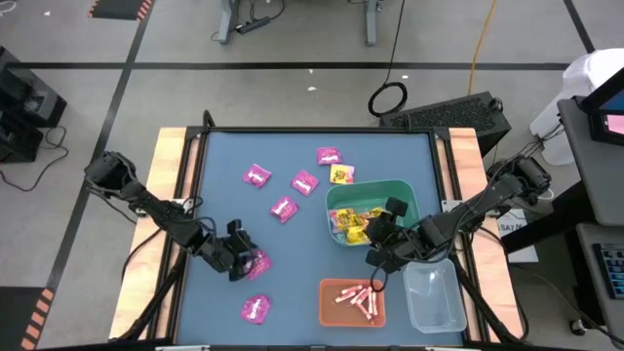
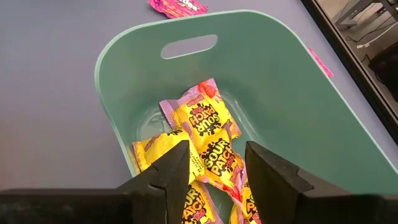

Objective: Sort candy
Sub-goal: Put the purple candy pack into the transparent bin

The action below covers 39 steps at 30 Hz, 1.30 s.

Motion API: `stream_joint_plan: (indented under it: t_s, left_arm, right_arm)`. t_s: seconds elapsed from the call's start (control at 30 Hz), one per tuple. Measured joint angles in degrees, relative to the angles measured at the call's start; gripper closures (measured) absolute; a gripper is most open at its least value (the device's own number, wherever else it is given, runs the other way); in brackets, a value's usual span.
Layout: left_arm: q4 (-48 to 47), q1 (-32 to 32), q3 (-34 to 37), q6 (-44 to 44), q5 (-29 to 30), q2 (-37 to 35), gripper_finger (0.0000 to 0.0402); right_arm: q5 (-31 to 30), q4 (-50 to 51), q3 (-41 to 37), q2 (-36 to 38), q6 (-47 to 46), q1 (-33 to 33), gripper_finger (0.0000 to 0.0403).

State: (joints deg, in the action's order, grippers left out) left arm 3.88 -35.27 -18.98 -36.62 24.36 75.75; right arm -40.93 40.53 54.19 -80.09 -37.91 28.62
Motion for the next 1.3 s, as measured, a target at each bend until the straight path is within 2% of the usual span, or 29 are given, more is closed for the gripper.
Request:
stream_joint_plan:
  t_s: [0.27, 0.33, 0.57, 0.7, 0.8, 0.9, 1.03, 1.2, 1.3]
  left_arm:
    - [0.7, 0.0, 0.0, 0.0, 1.1, 0.0, 0.0376]
    - [1.7, 0.0, 0.0, 0.1, 1.4, 0.0, 0.0394]
    - [10.5, 0.2, -0.1, 7.3, 5.8, 0.0, 0.0398]
    - [12.8, 1.2, -1.1, 10.4, 5.9, 0.0, 0.0399]
    - [11.0, 1.5, -1.7, 7.8, 3.6, 0.0, 0.04]
    - [8.7, 0.9, -1.8, 1.2, 0.6, 0.0, 0.0396]
    - [5.3, -2.3, -1.8, -5.0, 0.4, 0.0, 0.0373]
    - [4.3, -7.6, -1.8, -6.1, 2.9, 0.0, 0.0347]
    - [4.3, -10.2, -1.8, -3.0, 3.0, 0.0, 0.0336]
  right_arm:
    - [0.0, 0.0, 0.0, 0.0, 0.0, 0.0, 0.0257]
    - [0.0, 0.0, 0.0, 0.0, 0.0, 0.0, 0.0257]
    - [0.0, -0.7, 0.0, 0.0, 0.0, 0.0, 0.0257]
    - [0.0, -1.5, 0.0, 0.0, 0.5, 0.0, 0.0257]
    - [0.5, -2.0, 0.0, 0.0, 0.9, 0.0, 0.0257]
    - [0.6, -2.2, 0.0, 0.0, 0.9, 0.3, 0.0257]
    - [0.5, -5.6, 0.0, -0.9, 3.5, 1.4, 0.0257]
    - [0.6, -17.8, 0.0, -4.2, 13.3, 3.4, 0.0257]
    - [1.3, -23.5, 0.0, -6.1, 17.1, 4.0, 0.0257]
